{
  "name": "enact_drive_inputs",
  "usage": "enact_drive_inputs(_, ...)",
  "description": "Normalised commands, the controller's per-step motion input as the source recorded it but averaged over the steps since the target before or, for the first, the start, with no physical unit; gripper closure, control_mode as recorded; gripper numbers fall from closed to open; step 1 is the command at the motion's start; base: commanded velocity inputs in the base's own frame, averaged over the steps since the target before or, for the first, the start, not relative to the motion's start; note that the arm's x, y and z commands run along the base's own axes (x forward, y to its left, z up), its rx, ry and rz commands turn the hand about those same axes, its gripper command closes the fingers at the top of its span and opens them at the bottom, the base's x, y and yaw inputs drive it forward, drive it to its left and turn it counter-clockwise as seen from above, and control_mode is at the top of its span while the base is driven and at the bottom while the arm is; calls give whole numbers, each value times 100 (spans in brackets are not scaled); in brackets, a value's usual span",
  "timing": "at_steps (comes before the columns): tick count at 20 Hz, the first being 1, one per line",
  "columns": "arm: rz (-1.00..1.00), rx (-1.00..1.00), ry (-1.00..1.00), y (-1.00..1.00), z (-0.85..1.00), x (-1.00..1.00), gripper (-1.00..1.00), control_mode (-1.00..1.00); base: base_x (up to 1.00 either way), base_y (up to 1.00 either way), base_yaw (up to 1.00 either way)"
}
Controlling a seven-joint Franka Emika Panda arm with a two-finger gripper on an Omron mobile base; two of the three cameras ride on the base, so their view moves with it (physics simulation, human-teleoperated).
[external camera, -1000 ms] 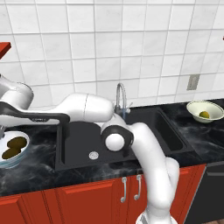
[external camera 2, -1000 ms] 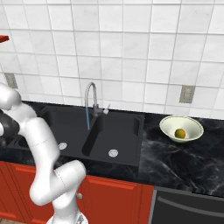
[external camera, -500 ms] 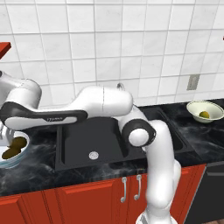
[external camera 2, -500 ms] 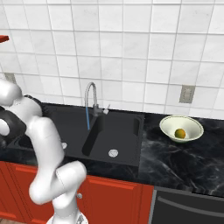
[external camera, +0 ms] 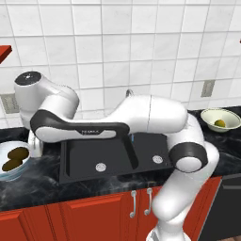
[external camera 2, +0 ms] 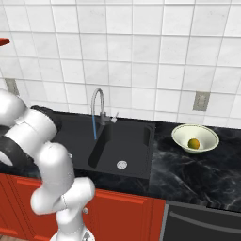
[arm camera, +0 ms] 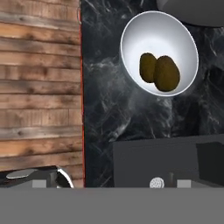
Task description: Pick the avocados from the sink and place them in one bowl. Place the orange in the other bowl. Then turn off the sink faucet.
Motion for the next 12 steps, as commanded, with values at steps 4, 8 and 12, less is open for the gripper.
enact_drive_inputs(4,7,17,6,-100,0,0,-100,-100,0,0,0)
enact_drive_inputs(8,4,22,6,-100,-18,-9,-100,-100,0,0,0)
enact_drive_inputs(12,10,22,0,-100,-14,-7,-100,-100,0,0,0)
